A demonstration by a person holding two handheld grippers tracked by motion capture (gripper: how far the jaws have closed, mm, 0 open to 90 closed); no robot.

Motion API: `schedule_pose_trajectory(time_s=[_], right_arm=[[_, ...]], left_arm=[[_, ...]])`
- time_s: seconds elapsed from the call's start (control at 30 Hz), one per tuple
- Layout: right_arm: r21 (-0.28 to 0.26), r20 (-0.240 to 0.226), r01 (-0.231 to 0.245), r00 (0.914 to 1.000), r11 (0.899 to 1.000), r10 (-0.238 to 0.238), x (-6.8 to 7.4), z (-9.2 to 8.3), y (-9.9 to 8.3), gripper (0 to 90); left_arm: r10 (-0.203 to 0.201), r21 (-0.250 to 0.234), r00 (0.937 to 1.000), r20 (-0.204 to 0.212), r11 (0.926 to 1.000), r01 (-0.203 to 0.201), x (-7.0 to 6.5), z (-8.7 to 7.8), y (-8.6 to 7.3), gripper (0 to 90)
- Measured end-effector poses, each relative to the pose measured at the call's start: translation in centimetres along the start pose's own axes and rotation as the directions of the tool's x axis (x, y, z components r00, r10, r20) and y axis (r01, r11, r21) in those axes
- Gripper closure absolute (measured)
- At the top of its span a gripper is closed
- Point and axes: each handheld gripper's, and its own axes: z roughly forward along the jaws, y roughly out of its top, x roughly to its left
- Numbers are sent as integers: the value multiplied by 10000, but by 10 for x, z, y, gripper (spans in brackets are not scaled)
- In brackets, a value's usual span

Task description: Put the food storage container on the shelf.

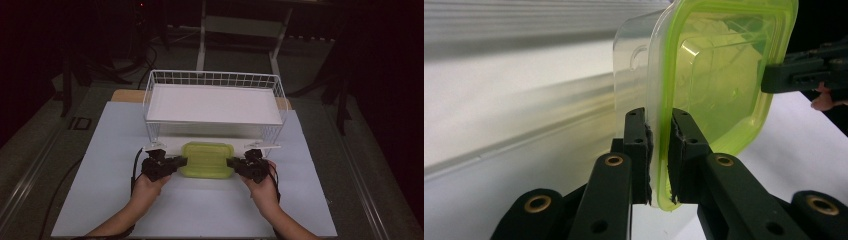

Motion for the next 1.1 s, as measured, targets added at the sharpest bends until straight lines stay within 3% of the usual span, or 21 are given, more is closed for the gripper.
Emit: schedule_pose_trajectory(time_s=[0.43,0.53,0.83,0.97,1.1], right_arm=[[-34,763,-55,9971,10000,57,-20,17,9,771],[-86,939,-303,9951,9995,309,-25,23,9,765],[-358,1151,-104,9932,9993,145,-30,30,13,765],[-421,1150,-101,9933,9991,148,-31,31,14,756],[-568,1296,22,9915,9984,52,-31,32,15,742]], left_arm=[[62,-83,9999,-131,9999,-63,12,33,8,807],[68,-78,9999,-98,9999,-68,15,38,9,806],[18,-332,9999,-121,9994,-22,20,42,12,797],[597,-607,9981,-125,9963,-604,22,43,11,778],[651,-730,9979,-69,9952,-654,25,45,11,752]])
